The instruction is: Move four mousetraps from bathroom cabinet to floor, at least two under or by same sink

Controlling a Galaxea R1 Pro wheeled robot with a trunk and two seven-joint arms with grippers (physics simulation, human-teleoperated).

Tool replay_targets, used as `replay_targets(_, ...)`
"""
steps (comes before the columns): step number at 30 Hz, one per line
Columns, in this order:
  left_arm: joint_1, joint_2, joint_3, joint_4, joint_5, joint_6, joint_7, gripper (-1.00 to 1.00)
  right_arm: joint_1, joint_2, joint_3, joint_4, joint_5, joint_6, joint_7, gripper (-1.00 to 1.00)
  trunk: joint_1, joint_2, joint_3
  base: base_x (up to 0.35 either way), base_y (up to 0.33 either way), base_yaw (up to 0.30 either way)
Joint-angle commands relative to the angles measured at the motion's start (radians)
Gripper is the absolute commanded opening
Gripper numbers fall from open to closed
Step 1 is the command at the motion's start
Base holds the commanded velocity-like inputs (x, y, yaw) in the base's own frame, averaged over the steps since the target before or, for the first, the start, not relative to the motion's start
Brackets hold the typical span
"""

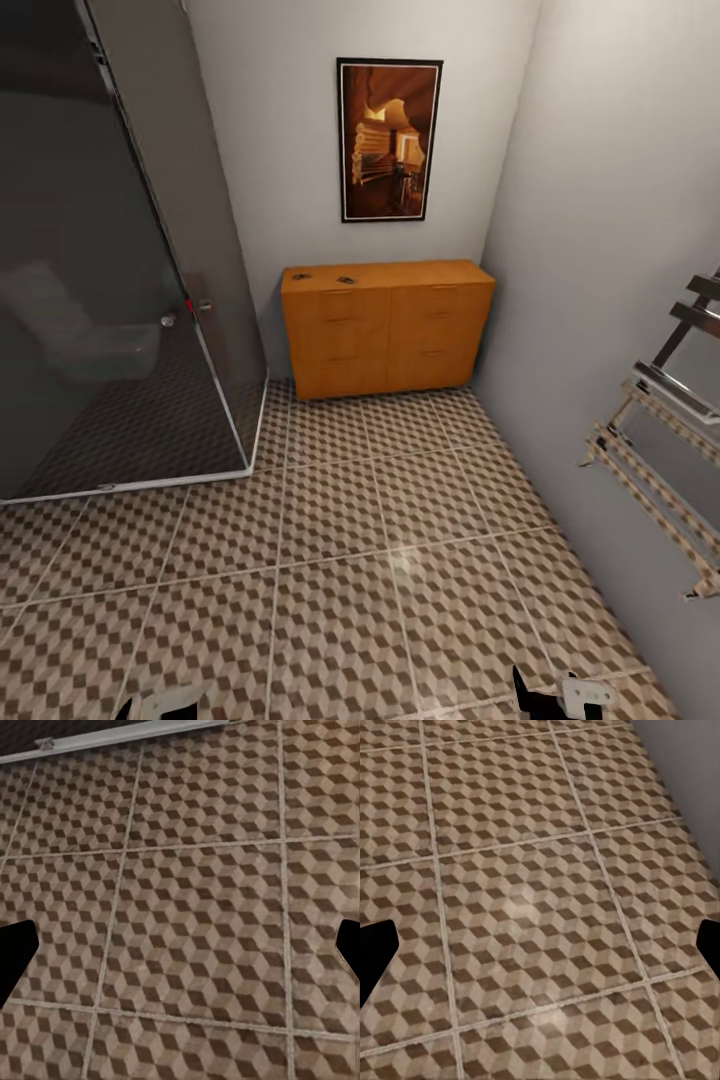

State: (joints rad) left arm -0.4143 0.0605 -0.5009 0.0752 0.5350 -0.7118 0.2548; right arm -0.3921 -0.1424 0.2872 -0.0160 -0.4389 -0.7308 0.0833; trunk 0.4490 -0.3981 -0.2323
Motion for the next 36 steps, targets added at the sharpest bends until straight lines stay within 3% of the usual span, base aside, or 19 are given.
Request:
replay_targets(1,-0.001,-0.001,-0.008,0.003,-0.001,-0.003,0.007,1.00,-0.001,0.000,0.003,0.001,-0.011,-0.002,0.009,1.00,0.001,-0.002,-0.002,0.230,-0.207,0.091)
replay_targets(18,-0.001,-0.001,-0.008,0.003,-0.001,-0.003,0.006,1.00,-0.001,0.000,0.003,0.001,-0.011,-0.002,0.009,1.00,0.001,-0.002,-0.002,0.230,-0.191,0.015)
replay_targets(36,-0.001,-0.001,-0.008,0.003,-0.001,-0.003,0.006,1.00,-0.001,0.000,0.003,0.001,-0.011,-0.002,0.009,1.00,0.001,-0.002,-0.002,0.232,-0.022,0.000)
